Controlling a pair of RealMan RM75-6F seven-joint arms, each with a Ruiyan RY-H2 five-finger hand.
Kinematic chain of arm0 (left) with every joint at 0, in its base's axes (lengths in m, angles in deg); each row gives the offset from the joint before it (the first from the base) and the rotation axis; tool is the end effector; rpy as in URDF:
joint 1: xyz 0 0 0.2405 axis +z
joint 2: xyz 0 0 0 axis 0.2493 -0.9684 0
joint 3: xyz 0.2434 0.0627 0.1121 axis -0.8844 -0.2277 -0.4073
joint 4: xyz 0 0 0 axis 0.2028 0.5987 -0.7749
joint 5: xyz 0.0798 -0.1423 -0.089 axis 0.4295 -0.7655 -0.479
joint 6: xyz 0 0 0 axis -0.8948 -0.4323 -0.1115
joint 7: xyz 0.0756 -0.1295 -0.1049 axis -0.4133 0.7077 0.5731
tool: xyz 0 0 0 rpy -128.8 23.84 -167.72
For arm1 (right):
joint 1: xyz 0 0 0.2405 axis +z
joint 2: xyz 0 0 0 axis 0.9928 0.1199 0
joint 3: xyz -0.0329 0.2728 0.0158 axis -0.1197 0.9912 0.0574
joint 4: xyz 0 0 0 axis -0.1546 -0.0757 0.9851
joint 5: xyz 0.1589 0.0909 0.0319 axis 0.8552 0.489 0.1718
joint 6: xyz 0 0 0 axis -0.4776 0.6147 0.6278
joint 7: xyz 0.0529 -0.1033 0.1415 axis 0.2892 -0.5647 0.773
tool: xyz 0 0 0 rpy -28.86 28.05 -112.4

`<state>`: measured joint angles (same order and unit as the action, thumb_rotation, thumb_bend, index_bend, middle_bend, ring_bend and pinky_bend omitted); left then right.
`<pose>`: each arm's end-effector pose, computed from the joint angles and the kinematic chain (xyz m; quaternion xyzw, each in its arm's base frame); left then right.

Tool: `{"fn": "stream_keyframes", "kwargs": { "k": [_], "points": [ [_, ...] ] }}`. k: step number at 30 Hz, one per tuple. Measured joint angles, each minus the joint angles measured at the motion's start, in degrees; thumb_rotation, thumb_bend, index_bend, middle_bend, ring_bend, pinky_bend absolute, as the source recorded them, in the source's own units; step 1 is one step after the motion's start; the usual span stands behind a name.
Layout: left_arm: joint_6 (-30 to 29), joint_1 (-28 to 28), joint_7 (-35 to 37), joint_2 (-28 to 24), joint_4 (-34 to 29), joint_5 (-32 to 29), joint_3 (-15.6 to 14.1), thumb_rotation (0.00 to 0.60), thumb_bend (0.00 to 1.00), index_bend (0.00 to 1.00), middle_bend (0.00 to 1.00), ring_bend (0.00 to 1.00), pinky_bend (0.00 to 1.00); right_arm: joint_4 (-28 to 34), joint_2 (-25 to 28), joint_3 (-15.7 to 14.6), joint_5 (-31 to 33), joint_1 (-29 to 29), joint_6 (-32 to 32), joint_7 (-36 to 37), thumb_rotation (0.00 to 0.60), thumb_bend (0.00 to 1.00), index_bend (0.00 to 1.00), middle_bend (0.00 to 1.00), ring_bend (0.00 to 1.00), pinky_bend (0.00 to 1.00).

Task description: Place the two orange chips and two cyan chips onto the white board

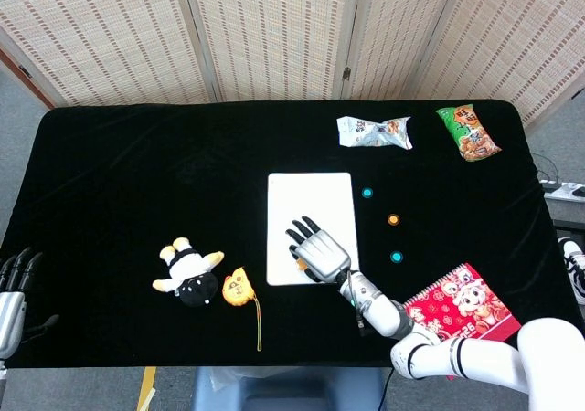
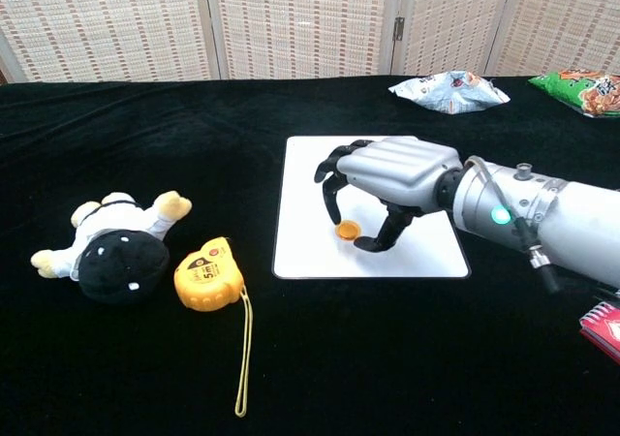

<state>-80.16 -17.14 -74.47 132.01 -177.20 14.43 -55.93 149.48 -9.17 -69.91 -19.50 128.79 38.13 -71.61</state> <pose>-0.3442 0.2051 0.1907 -0.5987 -0.3572 -0.3279 0.6375 -0.1047 -0.3612 -0.0714 0.8397 -0.2669 0.3235 0.3449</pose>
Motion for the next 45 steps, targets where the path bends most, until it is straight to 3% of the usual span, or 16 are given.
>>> {"fn": "stream_keyframes", "kwargs": {
  "k": [2, 3, 8, 10, 14, 22, 36, 45],
  "points": [
    [-0.1, 0.1, 0.0, 0.0, 0.1, -0.1, 0.0, 0.6, 0.17, 0.01, 0.05, 0.09, 0.0, 0.2, 0.0, -0.1, 1.3, 0.5, 0.5, -1.1, 0.6, 0.29, 0.07, 0.03, 0.0, 0.0],
    [-0.2, 0.2, -0.1, 0.0, 0.1, -0.1, 0.0, 0.6, 0.17, 0.01, 0.05, 0.09, 0.0, 0.5, 0.1, -0.2, 2.1, 0.8, 0.6, -2.0, 0.6, 0.29, 0.03, 0.02, 0.0, 0.0],
    [-0.3, 0.3, -0.1, 0.0, 0.1, 0.1, 0.0, 0.6, 0.17, 0.01, 0.05, 0.09, 0.0, 2.4, 1.8, -0.5, 4.3, 0.7, -1.2, -3.3, 0.6, 0.29, 0.0, 0.02, 0.01, 0.0],
    [-0.5, 0.3, 0.1, -0.1, 0.0, 0.3, 0.0, 0.6, 0.17, 0.01, 0.05, 0.09, 0.0, 2.8, 3.0, -0.3, 4.4, 0.0, -3.1, -2.5, 0.6, 0.29, 0.02, 0.02, 0.01, 0.0],
    [-0.5, 0.2, 0.1, -0.2, -0.3, 0.5, 0.1, 0.6, 0.17, 0.01, 0.05, 0.09, 0.0, 2.6, 6.3, 0.5, 4.6, -2.1, -6.8, 1.1, 0.6, 0.29, 0.17, 0.04, 0.01, 0.0],
    [-0.1, -0.3, -1.4, 0.0, -1.6, 1.0, 0.0, 0.6, 0.17, 0.01, 0.05, 0.09, 0.0, -3.4, 11.0, 1.2, 9.6, -5.3, -7.3, 6.6, 0.6, 0.29, 0.26, 0.06, 0.01, 0.0],
    [0.3, -0.6, -2.4, -0.6, -3.3, 1.1, -0.1, 0.6, 0.17, 0.01, 0.05, 0.09, 0.0, -18.0, 7.1, 0.3, 15.4, -5.5, -0.6, 11.1, 0.6, 0.29, 0.35, 0.09, 0.01, 0.0],
    [0.6, -0.5, -2.3, -0.8, -3.4, 0.9, -0.2, 0.6, 0.17, 0.01, 0.05, 0.08, 0.0, -21.5, 4.3, -0.6, 14.9, -4.8, 0.8, 12.0, 0.6, 0.29, 0.36, 0.1, 0.01, 0.0]
  ]
}}
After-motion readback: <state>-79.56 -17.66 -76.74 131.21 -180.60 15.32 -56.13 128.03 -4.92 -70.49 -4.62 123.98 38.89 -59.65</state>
